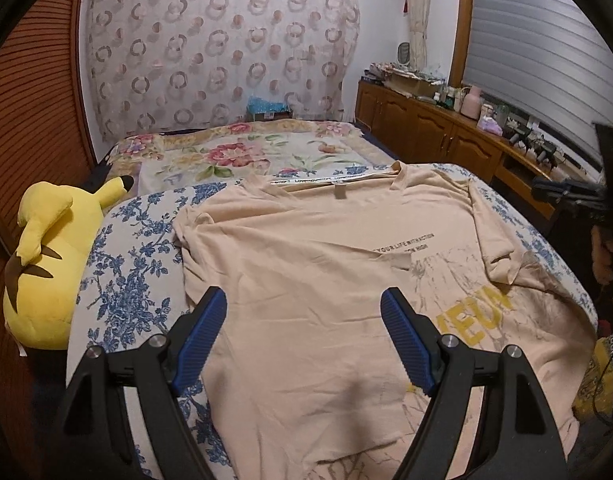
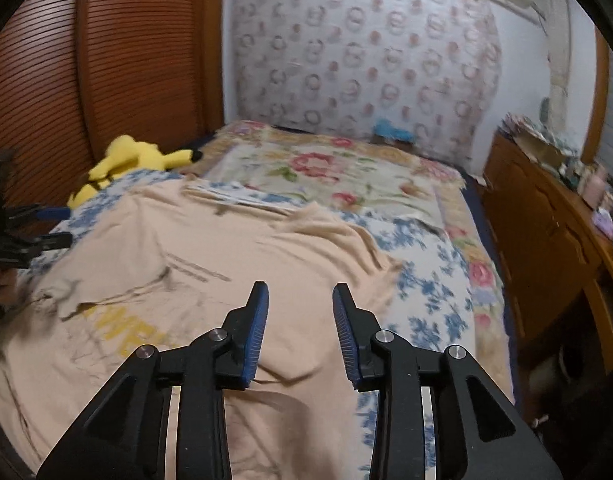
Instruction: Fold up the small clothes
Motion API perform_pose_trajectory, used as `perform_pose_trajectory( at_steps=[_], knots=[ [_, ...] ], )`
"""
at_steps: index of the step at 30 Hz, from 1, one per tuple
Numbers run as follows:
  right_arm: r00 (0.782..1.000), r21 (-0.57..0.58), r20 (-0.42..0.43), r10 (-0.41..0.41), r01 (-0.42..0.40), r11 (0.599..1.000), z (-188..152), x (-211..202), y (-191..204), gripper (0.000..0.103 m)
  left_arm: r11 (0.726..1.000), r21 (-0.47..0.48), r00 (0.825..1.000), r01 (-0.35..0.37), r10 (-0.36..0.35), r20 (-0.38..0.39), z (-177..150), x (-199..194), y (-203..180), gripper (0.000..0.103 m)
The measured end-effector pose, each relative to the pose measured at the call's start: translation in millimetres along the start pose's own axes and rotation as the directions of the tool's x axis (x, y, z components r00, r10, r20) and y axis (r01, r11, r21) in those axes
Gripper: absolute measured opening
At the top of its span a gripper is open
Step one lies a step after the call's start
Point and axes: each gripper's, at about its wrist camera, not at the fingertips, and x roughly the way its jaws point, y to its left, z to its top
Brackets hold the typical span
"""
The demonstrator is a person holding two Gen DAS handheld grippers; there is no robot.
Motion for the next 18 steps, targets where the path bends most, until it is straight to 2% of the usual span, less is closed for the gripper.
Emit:
perform_pose_trajectory(
  at_steps=[5, 13, 18],
  knots=[
    [0.997, 0.041, -0.081, 0.011, -0.008, 0.999, -21.9, 19.3, -14.0, 0.033, 1.000, -0.011, 1.000, 0.013, -0.013, -0.006, -4.6, 1.1, -4.8, 0.080],
    [0.980, 0.045, -0.188, 0.068, -0.061, 0.997, -49.9, 46.8, 3.2, 0.033, 0.999, -0.004, 0.999, 0.037, -0.037, -0.021, -13.1, 2.3, -17.9, 0.080],
    [0.971, 0.045, -0.232, 0.063, -0.054, 0.998, -52.3, 56.4, 8.1, 0.034, 0.999, 0.001, 0.998, 0.048, -0.048, -0.040, -17.3, 6.0, -24.7, 0.080]
  ],
)
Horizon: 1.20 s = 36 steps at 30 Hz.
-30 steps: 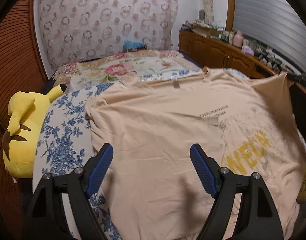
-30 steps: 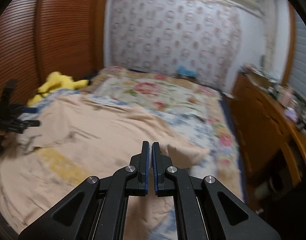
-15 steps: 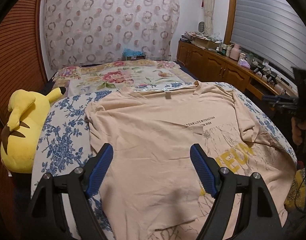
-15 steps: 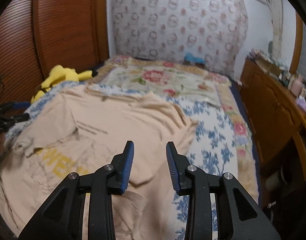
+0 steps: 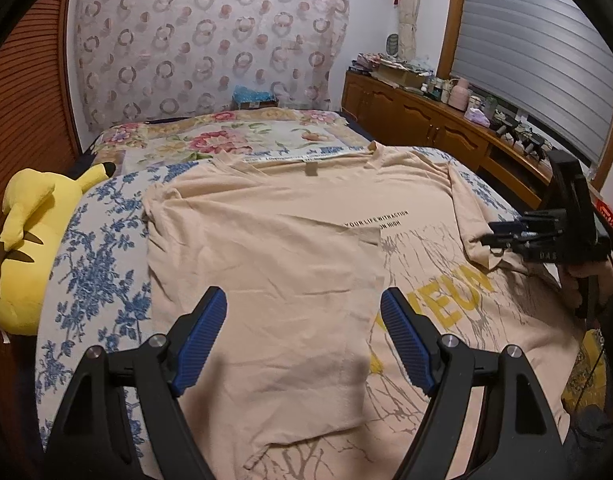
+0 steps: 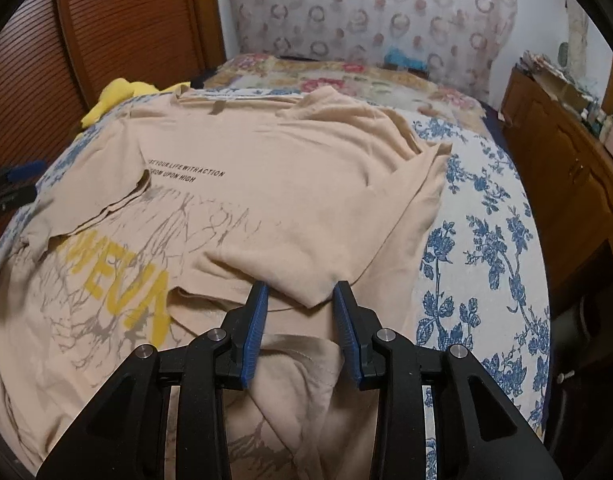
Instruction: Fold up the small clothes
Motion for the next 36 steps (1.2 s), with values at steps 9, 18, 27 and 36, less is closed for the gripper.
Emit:
perform_pose_trajectory(
  at_steps=[9, 18, 27, 36],
  knots=[
    [0.999, -0.094, 0.006, 0.054, -0.053, 0.994, 30.2, 10.6, 20.8, 0.006, 1.000, -0.003, 1.000, -0.001, 0.001, -0.001, -1.5, -3.5, -2.1, 0.080],
    [0.992, -0.078, 0.098, 0.080, -0.073, 0.994, 73.3, 4.8, 32.7, 0.010, 1.000, -0.025, 1.000, 0.003, -0.003, -0.001, -5.6, -6.2, 4.4, 0.080],
    [0.989, -0.058, 0.119, 0.091, -0.085, 0.995, 59.3, -13.2, 25.4, 0.048, 1.000, -0.028, 1.000, 0.007, -0.007, -0.001, -6.5, -6.6, 3.1, 0.080],
    [0.999, -0.072, 0.054, -0.006, 0.009, 0.997, 5.6, -22.4, 21.7, 0.048, 0.999, -0.028, 1.000, 0.018, -0.018, -0.004, -9.6, -5.3, -0.5, 0.080]
  ],
)
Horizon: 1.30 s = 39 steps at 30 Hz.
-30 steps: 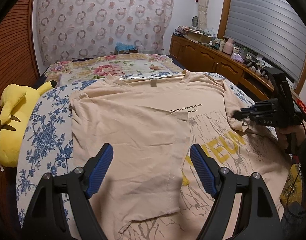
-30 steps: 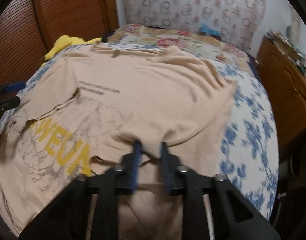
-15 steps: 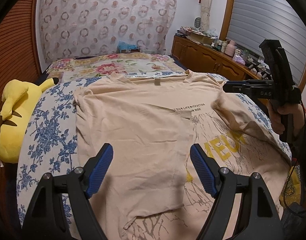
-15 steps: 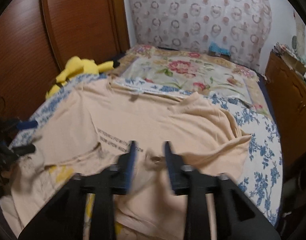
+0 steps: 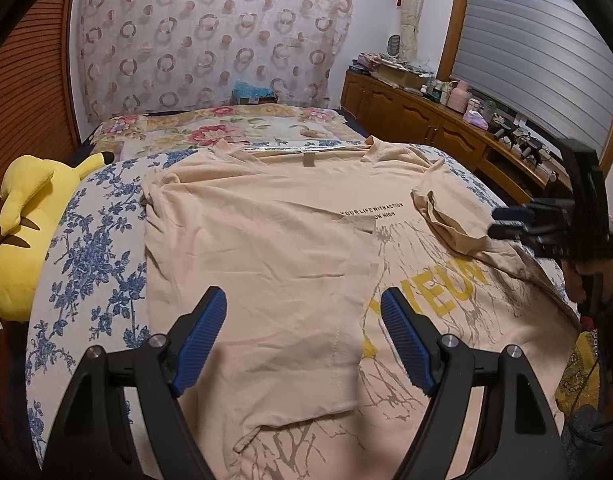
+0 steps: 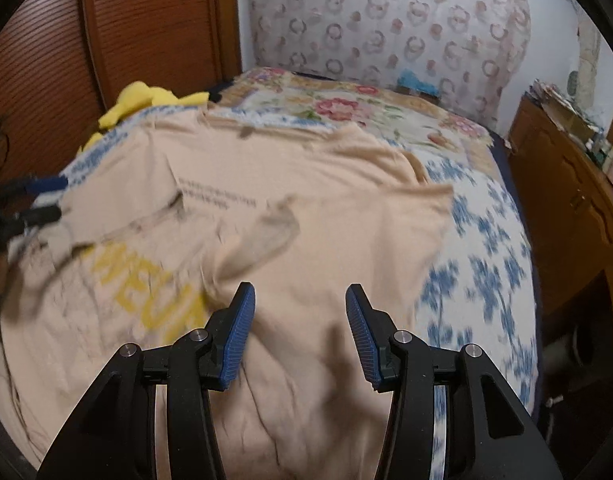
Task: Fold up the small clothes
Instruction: 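Open the right tool and lift it off the folded flap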
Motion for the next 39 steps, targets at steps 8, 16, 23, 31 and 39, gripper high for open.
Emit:
perform_pose_trajectory(
  at_steps=[8, 16, 23, 31, 39],
  knots=[
    [1.000, 0.033, -0.029, -0.011, 0.012, 0.999, -31.9, -5.7, -3.1, 0.048, 1.000, 0.000, 1.000, 0.003, -0.003, -0.006, -0.7, 0.9, -2.4, 0.080],
    [0.999, 0.029, -0.035, 0.013, -0.012, 1.000, -41.0, -5.9, 1.9, 0.043, 1.000, 0.004, 1.000, 0.007, -0.007, -0.011, -0.5, 2.0, -3.2, 0.080],
    [0.996, 0.011, -0.034, 0.088, -0.088, 0.996, -46.2, -14.8, 21.2, 0.041, 1.000, 0.002, 1.000, 0.008, -0.008, -0.010, -0.7, 1.7, -3.7, 0.080],
    [0.982, -0.013, -0.032, 0.187, -0.188, 0.982, -54.3, -26.3, 51.3, 0.041, 1.000, 0.001, 1.000, 0.009, -0.009, -0.006, -1.6, 1.0, -3.8, 0.080],
    [0.992, -0.030, 0.039, 0.122, -0.121, 0.992, -26.8, -35.9, 37.8, 0.041, 1.000, -0.006, 1.000, 0.003, -0.003, 0.004, 0.9, -3.1, -0.3, 0.080]
  ],
)
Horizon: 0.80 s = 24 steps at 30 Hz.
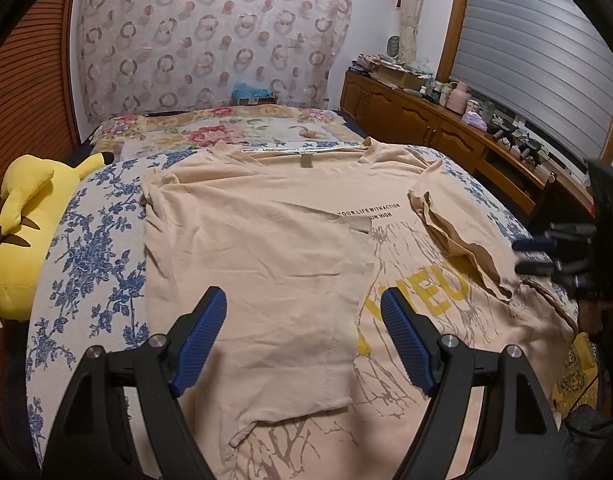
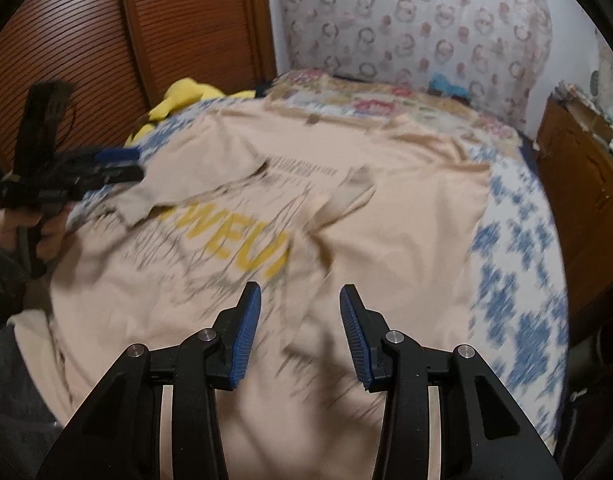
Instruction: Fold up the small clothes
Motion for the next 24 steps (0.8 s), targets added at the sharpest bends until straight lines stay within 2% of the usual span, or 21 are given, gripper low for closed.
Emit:
perform_pose_trajectory(
  at_steps=[8, 14, 15, 18, 22, 24],
  knots=[
    [0.999, 0.016, -0.006, -0.037, 0.037, 0.999, 51.7, 47.9, -25.4, 0.033, 1.000, -0.010, 1.000, -0.003, 0.003, 0.002, -1.4, -1.5, 3.5, 0.080],
    [0.992, 0.030, -0.076, -0.099, 0.101, 0.994, 75.6, 99.4, -34.9, 0.030, 1.000, -0.018, 1.000, -0.011, 0.011, 0.003, -2.7, -3.5, 9.9, 0.080],
    [0.991, 0.032, -0.085, -0.102, 0.105, 0.994, 77.6, 104.2, -36.6, 0.026, 1.000, -0.020, 1.000, -0.013, 0.013, 0.004, -3.3, -4.4, 10.5, 0.080],
    [0.991, 0.023, -0.092, -0.096, 0.098, 0.995, 81.5, 110.6, -33.5, 0.006, 1.000, -0.025, 1.000, -0.016, 0.016, 0.007, -4.2, -6.1, 13.6, 0.080],
    [0.997, 0.000, -0.061, -0.048, 0.048, 0.999, 96.3, 104.1, -19.9, 0.004, 0.999, -0.028, 1.000, -0.021, 0.022, 0.009, -4.1, -7.2, 16.0, 0.080],
    [0.999, 0.004, -0.032, 0.013, -0.013, 1.000, 105.4, 99.0, -14.7, 0.004, 0.999, -0.031, 1.000, -0.020, 0.021, 0.011, -4.2, -7.6, 17.4, 0.080]
  ],
)
